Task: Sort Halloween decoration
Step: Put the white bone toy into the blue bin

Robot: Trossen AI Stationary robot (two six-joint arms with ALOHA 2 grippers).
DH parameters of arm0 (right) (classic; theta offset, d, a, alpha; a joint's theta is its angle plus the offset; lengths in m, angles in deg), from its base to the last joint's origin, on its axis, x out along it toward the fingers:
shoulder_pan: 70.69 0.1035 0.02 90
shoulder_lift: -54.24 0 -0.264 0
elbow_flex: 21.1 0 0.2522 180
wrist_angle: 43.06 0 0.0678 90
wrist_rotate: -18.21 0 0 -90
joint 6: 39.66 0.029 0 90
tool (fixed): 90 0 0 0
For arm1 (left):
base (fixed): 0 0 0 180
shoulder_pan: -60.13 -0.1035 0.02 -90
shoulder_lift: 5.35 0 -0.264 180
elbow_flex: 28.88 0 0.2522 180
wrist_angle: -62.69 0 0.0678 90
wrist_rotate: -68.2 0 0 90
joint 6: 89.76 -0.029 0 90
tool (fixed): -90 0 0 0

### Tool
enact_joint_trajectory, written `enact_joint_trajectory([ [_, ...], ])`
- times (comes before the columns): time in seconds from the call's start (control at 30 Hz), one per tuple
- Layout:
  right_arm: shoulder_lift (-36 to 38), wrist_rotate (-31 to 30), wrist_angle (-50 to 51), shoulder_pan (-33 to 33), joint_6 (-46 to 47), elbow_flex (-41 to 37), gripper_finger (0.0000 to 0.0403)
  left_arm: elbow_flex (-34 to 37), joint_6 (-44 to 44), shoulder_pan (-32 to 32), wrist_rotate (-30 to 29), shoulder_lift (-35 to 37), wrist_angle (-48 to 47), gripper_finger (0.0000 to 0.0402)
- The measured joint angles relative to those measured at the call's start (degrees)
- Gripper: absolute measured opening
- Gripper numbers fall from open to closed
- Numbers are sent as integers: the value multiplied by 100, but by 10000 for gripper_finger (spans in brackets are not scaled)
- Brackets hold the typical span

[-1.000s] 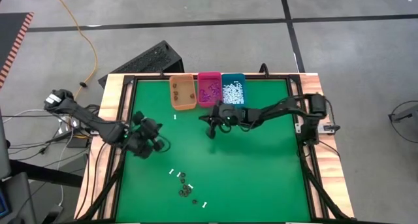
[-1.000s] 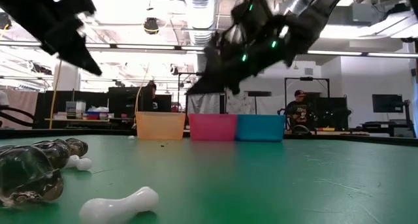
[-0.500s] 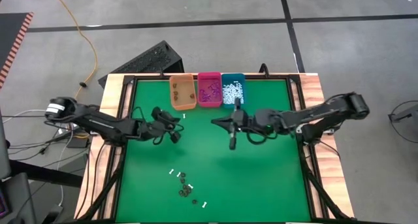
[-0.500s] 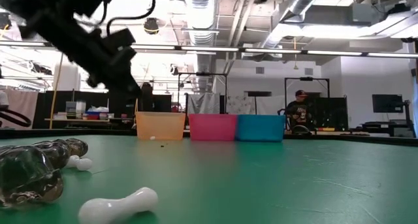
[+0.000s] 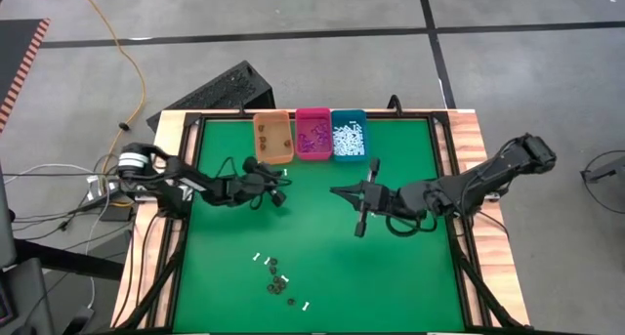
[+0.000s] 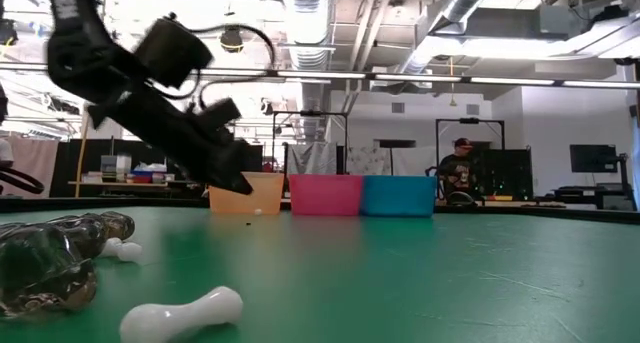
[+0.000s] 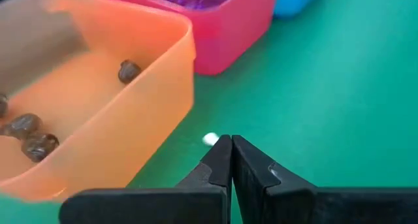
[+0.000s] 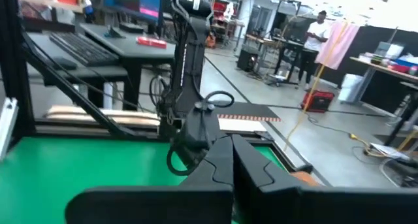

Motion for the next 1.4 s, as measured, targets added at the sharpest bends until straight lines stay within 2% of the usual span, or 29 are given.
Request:
enact_joint_trajectory([
  [0.27,4,-590,312,375,-90,0,30,-565,-134,-422,-152,-813,-31,0],
  [0.43,4,-599,313,575,-193,0,21,-800,-208,-817,548,-1281,8,0],
  [0.63,7,-823,306,781,-188,0,25,-965,-375,-759,739,-1597,165,0],
  [0.83,9,-1019,274,932,-185,0,23,-965,-405,-400,1331,-1618,393,0],
  [1.03,2,-1019,298,960,-176,0,26,-967,-14,185,2019,-1610,451,0],
  [1.17,0,-1014,825,922,294,0,31,-967,416,719,2615,-1609,679,0],
  [1.3,-80,-785,1742,829,1173,0,31,-957,750,1300,2647,-1501,792,0],
  [1.4,-328,-568,2093,807,1662,0,32,-956,760,1677,2408,-1188,661,0],
])
